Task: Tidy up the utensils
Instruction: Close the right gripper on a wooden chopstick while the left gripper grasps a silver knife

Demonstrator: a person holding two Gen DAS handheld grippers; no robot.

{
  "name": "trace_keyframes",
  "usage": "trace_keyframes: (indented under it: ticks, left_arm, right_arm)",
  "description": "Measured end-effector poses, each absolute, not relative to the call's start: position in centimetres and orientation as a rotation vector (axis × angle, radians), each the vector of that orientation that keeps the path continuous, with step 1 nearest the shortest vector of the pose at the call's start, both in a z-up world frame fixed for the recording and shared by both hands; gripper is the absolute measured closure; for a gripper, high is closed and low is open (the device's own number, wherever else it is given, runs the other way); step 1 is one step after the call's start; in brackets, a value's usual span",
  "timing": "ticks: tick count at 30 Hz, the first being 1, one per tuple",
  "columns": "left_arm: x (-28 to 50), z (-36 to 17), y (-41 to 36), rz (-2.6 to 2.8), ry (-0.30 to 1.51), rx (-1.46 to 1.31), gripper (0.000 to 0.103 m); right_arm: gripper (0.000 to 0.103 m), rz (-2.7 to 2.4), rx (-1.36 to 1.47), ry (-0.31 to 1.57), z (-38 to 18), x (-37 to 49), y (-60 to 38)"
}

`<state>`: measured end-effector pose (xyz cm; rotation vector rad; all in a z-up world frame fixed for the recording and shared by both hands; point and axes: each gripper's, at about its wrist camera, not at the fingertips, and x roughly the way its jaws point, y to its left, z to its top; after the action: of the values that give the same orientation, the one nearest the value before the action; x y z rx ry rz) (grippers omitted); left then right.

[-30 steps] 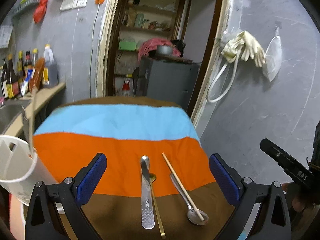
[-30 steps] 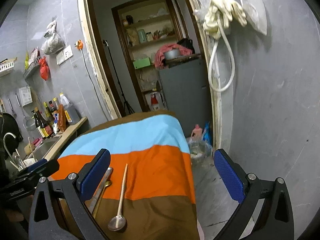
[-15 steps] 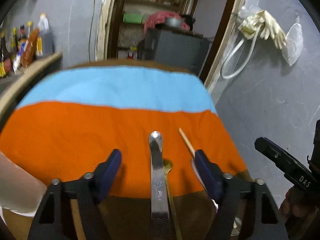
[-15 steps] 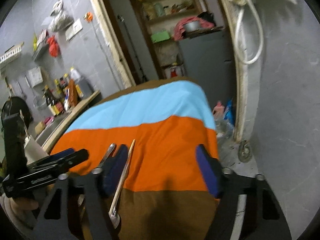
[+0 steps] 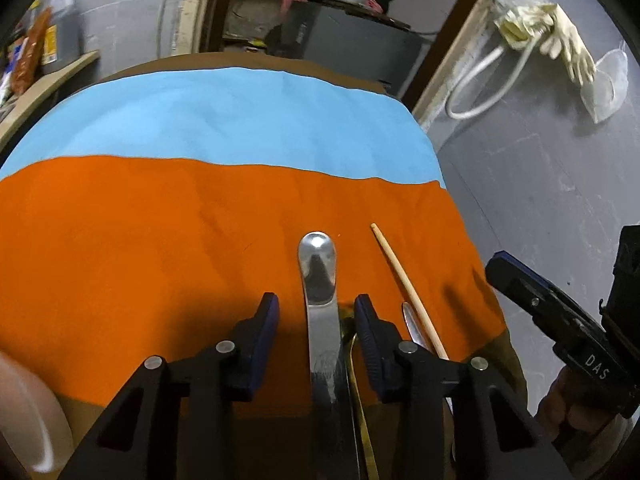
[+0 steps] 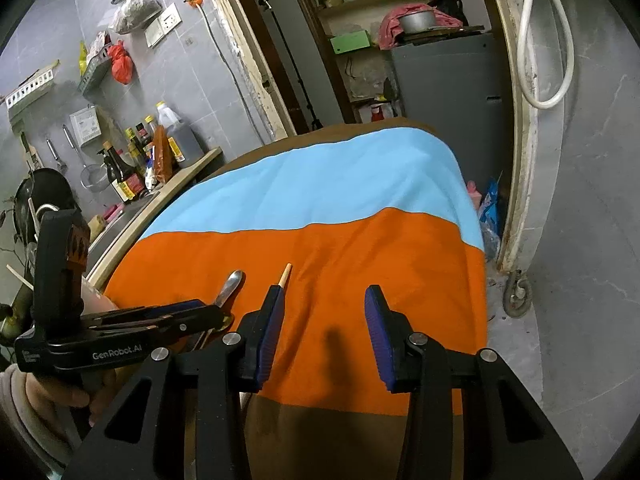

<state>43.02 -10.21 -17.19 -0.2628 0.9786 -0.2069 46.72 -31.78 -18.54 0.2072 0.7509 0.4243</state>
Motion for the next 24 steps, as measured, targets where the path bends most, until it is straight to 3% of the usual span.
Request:
trace_keyframes:
  ticks: [4,9,10,19,24]
  left_arm:
    - [44.3,-17.2,-10.2,-0.22,1.002,-0.264,0.078]
    - [44.9,-17.1,-10.6,-0.226,1.01,-0.228,0.08]
    - [44.9,-17.1,-10.7,-0.213,1.007,-0.216,0.085]
    - [43.9,-17.1,-10.0,-0.18,0.966,-0.263,0.086]
    - [42.9,-16.9,-8.8,-0.136,0.968,-0.292,0.086]
  right_arm:
    - [0.066,0.435,0.21,0.769,-19.1,47.0,-31.4]
    - [0.066,0.447,0.206,0.794,-19.7,47.2,-31.0]
    - [0.066,0.45,0.206,0.797,-19.7,47.2,-30.9]
    - [0.066,0.496,0.181,0.823,-19.8,47.9,-29.4]
    - [0.079,0.521,0.133,0.889,-20.6,48.8,-27.7]
